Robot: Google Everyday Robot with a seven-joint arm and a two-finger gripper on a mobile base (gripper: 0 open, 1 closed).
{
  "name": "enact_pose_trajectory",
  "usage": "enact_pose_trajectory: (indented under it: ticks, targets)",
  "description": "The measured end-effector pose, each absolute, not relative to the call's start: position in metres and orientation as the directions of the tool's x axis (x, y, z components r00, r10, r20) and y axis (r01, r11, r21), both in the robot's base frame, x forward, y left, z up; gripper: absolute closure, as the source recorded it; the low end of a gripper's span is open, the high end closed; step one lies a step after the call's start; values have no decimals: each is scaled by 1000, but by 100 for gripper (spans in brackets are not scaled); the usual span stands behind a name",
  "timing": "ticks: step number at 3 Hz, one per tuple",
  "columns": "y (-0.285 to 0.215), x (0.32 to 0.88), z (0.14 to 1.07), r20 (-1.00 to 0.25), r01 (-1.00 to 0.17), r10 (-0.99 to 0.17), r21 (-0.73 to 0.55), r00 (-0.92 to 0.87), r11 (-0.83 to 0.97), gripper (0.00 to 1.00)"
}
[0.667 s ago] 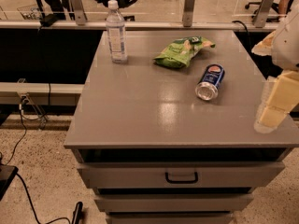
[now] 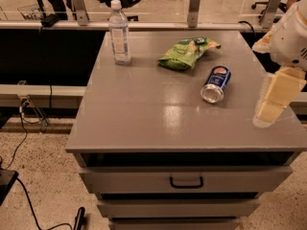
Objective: Pick pepsi can
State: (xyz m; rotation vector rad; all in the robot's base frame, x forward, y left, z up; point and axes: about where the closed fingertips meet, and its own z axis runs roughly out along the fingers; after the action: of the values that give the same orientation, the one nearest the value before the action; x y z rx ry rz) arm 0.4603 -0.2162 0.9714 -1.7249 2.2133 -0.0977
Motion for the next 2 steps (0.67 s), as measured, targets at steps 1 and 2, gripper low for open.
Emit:
enact_pose_trajectory:
  ticks: [1,2]
  targets:
    - [-222,492,961,-233,-929,-949,-252,-215,272,0]
    - [-228,531,951,-281,-910,-924,-246,-261,333,0]
